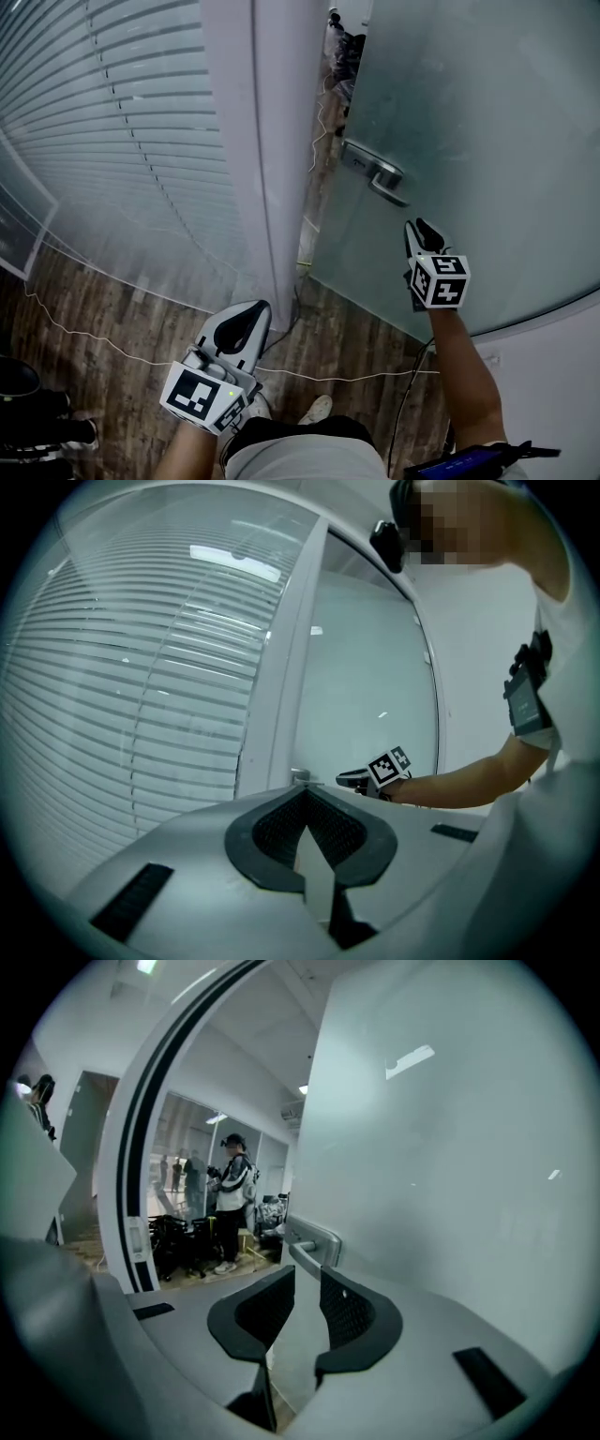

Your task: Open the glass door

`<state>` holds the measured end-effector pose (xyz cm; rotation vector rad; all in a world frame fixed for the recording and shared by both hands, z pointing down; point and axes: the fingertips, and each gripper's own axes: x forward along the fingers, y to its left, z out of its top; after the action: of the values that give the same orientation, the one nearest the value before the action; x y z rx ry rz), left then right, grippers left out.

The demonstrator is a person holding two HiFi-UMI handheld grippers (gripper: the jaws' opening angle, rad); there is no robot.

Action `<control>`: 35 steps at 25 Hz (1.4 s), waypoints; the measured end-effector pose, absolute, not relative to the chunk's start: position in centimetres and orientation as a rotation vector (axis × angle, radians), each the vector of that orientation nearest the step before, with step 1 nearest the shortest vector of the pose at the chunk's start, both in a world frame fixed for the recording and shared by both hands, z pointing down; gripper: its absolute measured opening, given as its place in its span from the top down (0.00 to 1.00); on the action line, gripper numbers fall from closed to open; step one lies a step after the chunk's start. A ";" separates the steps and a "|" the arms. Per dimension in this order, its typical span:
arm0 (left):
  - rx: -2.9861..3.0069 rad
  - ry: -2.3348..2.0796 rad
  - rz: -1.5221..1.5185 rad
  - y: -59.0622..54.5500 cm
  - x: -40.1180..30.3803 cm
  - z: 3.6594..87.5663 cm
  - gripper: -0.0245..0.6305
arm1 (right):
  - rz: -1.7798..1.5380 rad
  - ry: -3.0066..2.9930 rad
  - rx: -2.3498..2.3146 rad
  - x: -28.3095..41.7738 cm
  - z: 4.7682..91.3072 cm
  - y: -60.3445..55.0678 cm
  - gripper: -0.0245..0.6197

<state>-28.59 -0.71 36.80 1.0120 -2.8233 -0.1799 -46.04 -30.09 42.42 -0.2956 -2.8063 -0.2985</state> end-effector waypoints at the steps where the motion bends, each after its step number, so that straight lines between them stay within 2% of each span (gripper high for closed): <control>1: 1.019 -2.825 -0.180 -0.6 -28.5 36.5 0.96 | -0.301 -2.823 -0.295 -45.1 41.5 -29.8 0.84; 9: 1.115 -2.821 -0.180 0.0 -28.0 35.5 0.96 | -0.241 -2.938 -0.262 -37.0 36.8 -28.4 0.96; 19: 1.348 -2.768 -0.156 0.8 -24.3 36.2 0.96 | -0.183 -3.036 -0.163 -24.4 35.7 -23.9 0.96; 26: 1.421 -2.742 -0.162 2.2 -22.1 36.0 0.96 | -0.158 -3.076 -0.158 -18.2 34.6 -20.3 0.96; 35: 1.431 -2.784 -0.141 4.9 -13.4 35.8 0.96 | -0.163 -3.139 -0.195 -9.0 34.2 -16.9 0.96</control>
<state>-13.43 4.88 35.77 1.4305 -2.7837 -0.1413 -8.98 -16.95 34.16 -0.1946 -3.1391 -0.1627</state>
